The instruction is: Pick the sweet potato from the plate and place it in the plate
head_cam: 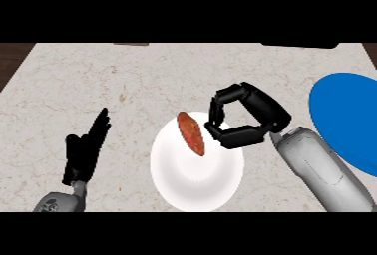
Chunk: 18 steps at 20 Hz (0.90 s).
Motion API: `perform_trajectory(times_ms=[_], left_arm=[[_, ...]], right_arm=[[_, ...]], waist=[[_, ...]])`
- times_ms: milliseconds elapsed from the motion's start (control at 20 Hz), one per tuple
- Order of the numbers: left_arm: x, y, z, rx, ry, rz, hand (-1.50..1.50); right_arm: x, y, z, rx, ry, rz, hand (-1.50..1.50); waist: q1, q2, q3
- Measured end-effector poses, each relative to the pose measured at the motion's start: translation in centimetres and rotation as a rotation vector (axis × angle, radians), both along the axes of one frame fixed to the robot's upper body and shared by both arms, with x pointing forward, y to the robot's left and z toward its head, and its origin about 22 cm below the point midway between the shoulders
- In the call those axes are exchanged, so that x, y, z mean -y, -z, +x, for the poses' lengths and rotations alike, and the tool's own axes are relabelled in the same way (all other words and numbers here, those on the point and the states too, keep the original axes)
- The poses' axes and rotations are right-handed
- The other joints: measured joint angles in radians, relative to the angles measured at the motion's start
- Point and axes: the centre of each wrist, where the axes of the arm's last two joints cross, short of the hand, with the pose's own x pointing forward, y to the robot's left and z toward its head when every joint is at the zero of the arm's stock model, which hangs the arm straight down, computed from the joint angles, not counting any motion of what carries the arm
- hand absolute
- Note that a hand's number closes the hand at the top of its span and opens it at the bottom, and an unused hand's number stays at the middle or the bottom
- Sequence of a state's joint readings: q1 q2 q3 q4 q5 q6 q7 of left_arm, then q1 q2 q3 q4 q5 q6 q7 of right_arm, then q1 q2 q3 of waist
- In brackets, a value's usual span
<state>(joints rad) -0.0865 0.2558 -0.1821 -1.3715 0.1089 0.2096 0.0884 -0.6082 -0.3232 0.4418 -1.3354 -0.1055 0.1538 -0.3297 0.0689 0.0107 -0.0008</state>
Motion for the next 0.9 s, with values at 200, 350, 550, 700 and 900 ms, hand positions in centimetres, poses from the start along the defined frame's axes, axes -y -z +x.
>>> perform_trajectory(times_ms=[200, 350, 550, 700, 900], left_arm=[[0.4, -0.4, 0.2, 0.0, -0.017, -0.002, 0.0], [0.9, -0.6, 0.2, -0.01, -0.024, -0.001, 0.0], [1.0, -0.6, -0.2, -0.022, -0.04, 0.005, 0.0], [0.9, -1.0, -0.1, -0.028, -0.053, 0.005, 0.0], [0.5, -1.0, -0.3, -0.035, -0.065, 0.01, 0.0]], right_arm=[[-0.9, 5.0, -0.5, -0.194, -0.128, 0.182, -1.5], [-0.8, 6.3, 0.6, -0.192, -0.259, 0.151, -1.5], [-0.8, 5.6, 2.2, -0.074, -0.334, -0.027, -1.5], [-0.9, 4.3, 3.6, 0.043, -0.332, -0.161, -1.5], [-2.1, 1.8, 5.4, 0.155, -0.338, -0.332, -1.5]], waist=[[0.001, 0.012, 0.005], [-0.001, 0.009, 0.005], [-0.011, 0.003, 0.003], [-0.02, 0.0, 0.003], [-0.028, -0.003, 0.001]])
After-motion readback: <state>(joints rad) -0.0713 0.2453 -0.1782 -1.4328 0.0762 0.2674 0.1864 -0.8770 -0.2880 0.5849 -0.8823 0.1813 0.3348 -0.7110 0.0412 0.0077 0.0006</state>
